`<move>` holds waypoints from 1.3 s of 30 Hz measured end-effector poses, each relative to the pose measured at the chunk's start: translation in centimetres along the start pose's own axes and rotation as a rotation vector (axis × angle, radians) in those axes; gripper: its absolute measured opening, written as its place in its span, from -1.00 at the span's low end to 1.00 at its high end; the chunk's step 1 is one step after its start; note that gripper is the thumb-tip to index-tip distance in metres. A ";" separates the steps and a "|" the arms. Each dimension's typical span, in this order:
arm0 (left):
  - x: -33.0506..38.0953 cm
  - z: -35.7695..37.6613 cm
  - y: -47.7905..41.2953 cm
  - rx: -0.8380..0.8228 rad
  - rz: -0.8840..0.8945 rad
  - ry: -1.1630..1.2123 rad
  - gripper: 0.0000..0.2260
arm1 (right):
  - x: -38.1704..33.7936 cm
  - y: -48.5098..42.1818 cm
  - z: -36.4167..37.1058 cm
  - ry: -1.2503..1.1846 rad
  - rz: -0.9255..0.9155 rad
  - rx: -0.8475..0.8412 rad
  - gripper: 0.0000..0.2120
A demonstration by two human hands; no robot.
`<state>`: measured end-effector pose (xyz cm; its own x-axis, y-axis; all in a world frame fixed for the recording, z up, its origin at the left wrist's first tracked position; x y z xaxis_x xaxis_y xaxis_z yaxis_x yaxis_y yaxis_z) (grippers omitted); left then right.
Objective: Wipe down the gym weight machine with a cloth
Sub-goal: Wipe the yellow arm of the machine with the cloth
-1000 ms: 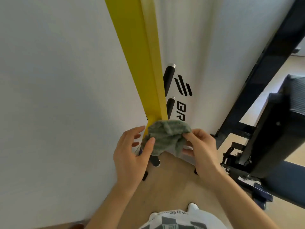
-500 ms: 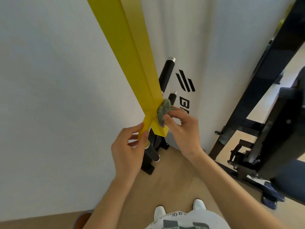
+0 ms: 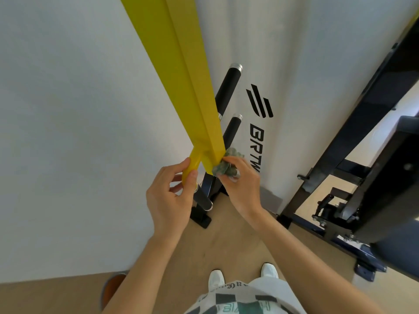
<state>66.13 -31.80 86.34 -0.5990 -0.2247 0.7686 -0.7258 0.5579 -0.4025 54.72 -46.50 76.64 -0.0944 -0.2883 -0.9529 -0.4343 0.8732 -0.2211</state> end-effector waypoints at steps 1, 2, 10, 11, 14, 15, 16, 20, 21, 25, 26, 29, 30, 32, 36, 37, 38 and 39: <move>-0.1 -0.1 -0.1 0.002 0.005 -0.003 -0.81 | 1.0 0.2 0.4 0.009 0.036 -0.008 -0.66; -0.3 -0.2 -0.2 0.004 0.005 -0.001 -0.81 | 1.8 0.4 0.9 0.018 0.066 -0.012 -0.67; -0.6 -0.5 -1.0 -0.016 0.006 0.021 -0.78 | 2.3 0.5 1.7 -0.100 0.124 0.053 -0.57; -0.5 -0.5 -1.0 -0.017 0.005 0.023 -0.78 | 1.6 0.4 1.5 -0.110 0.105 0.065 -0.55; -0.8 -0.4 -1.0 -0.015 -0.018 0.033 -0.81 | -1.0 -0.3 0.7 -0.172 0.059 0.086 -0.53; -0.9 -0.4 -1.0 -0.015 -0.024 0.036 -0.82 | -1.9 -0.5 0.5 -0.198 0.043 0.090 -0.53; -1.0 -0.4 -1.0 -0.017 -0.029 0.038 -0.82 | -2.8 -0.8 0.3 -0.219 0.023 0.094 -0.53; -1.2 -0.4 -1.3 -0.023 -0.032 0.034 -0.82 | -4.5 -2.1 0.1 -0.202 -0.058 0.081 -0.50; -1.3 -0.4 -1.4 -0.025 -0.034 0.034 -0.82 | -4.2 -2.4 0.2 -0.172 -0.066 0.055 -0.49; -1.6 -0.5 -1.5 -0.023 -0.028 0.047 -0.82 | -0.5 -2.5 1.1 -0.080 0.006 -0.081 -0.48; -1.6 -0.6 -1.5 -0.020 -0.029 0.049 -0.82 | 0.5 -2.3 1.2 -0.059 0.041 -0.113 -0.50; -1.6 -0.7 -1.6 -0.016 -0.029 0.046 -0.81 | 3.4 -1.6 1.8 -0.003 0.137 -0.191 -0.55; -1.6 -0.7 -1.6 -0.018 -0.026 0.046 -0.81 | 4.0 -1.4 2.0 -0.010 0.173 -0.206 -0.55; -1.6 -0.6 -1.7 -0.021 -0.022 0.043 -0.81 | 4.6 -1.3 2.0 -0.029 0.213 -0.205 -0.56; -1.3 -0.4 -1.4 -0.023 -0.011 0.029 -0.80 | 2.6 -2.7 0.8 -0.088 0.141 -0.183 -0.64; -1.3 -0.4 -1.4 -0.025 -0.007 0.027 -0.80 | 1.6 -3.4 0.4 -0.114 0.107 -0.190 -0.64; -1.2 -0.4 -1.4 -0.026 -0.005 0.024 -0.80 | 0.6 -4.2 0.1 -0.144 0.072 -0.208 -0.64; -1.2 -0.4 -1.3 -0.026 -0.005 0.020 -0.79 | -0.5 -5.0 -0.2 -0.168 0.035 -0.236 -0.63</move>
<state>67.94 -31.95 86.15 -0.5882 -0.2119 0.7805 -0.7197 0.5772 -0.3857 56.74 -50.78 78.28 0.0278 -0.1735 -0.9844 -0.6319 0.7600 -0.1518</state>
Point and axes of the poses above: each hand's wrist, its own y-axis away from the middle knuckle, its own z-axis out of the palm, x = y × z, the point moved 7 cm from there along -y, towards the middle knuckle, and after that the axes turned 1 degree about -z, right-handed, at the moved point
